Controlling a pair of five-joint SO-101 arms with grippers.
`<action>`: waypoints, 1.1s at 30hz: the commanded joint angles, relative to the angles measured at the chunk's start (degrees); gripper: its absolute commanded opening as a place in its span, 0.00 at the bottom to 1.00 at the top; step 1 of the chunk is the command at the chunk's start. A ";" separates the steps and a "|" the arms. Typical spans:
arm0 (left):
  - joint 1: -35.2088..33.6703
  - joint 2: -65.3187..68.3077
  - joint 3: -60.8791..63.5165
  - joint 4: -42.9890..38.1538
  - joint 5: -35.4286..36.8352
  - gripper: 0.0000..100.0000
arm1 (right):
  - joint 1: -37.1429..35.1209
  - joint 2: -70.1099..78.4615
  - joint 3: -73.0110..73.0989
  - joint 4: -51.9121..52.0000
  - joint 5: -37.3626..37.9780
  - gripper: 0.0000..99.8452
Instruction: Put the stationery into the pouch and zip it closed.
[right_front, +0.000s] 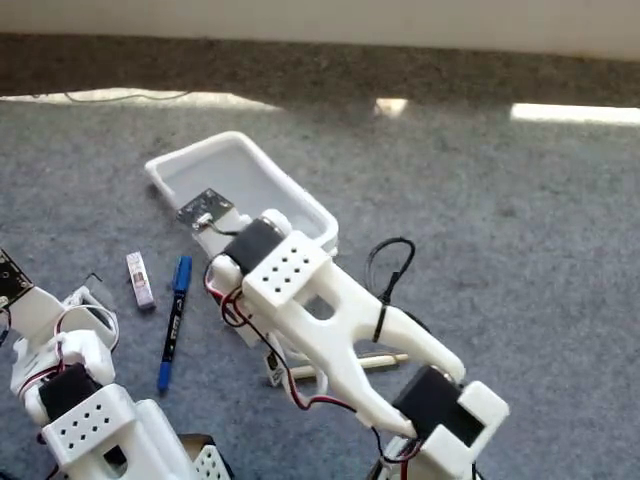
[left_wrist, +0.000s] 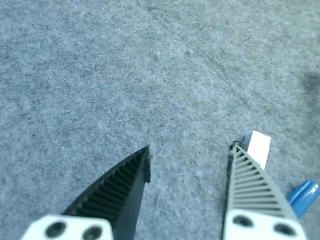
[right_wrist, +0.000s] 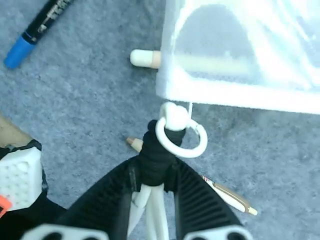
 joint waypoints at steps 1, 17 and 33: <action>0.84 -0.57 -1.19 -0.88 0.53 0.24 | 2.15 -8.22 7.96 -5.32 0.53 0.00; 0.84 -0.57 -1.19 -0.88 0.53 0.24 | 3.12 -22.99 14.55 -2.51 3.34 0.30; 0.75 -0.57 -1.19 -0.88 0.53 0.24 | 1.63 -22.81 21.85 -8.66 2.37 0.20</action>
